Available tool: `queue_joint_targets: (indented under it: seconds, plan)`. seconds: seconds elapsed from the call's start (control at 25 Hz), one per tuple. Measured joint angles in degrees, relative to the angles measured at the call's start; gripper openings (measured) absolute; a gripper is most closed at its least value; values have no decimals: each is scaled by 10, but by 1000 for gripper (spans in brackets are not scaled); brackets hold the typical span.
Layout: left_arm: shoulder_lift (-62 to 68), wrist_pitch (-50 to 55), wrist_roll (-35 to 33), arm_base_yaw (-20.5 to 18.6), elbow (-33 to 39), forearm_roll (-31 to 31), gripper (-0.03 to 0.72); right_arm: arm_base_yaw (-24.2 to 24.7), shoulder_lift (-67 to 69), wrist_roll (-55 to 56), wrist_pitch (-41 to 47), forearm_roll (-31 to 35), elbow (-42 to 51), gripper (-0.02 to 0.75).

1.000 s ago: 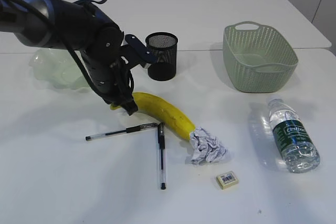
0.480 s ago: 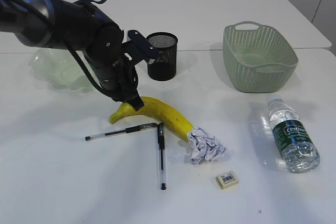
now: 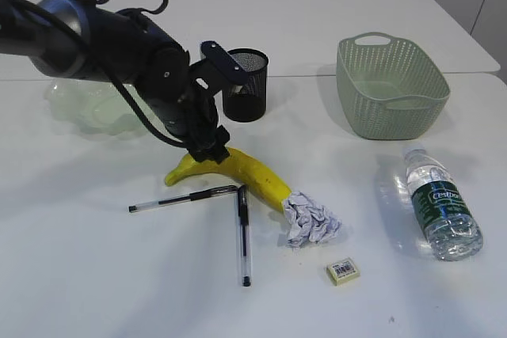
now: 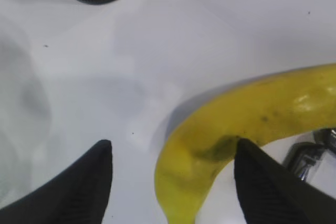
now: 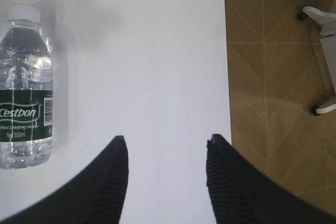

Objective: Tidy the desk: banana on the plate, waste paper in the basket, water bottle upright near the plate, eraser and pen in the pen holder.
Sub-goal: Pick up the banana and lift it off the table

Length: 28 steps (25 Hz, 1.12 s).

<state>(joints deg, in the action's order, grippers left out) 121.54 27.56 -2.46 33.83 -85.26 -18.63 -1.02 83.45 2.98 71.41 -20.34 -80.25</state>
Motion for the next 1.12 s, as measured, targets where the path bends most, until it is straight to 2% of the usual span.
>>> queue_joint_targets:
  seconds: [0.88,1.12]
  plan:
    - [23,0,0,0,0,-4,519,0,0,0,0,0,0,368]
    - [26,-2,0,0,0,-3,485,0,0,0,0,1,0,368]
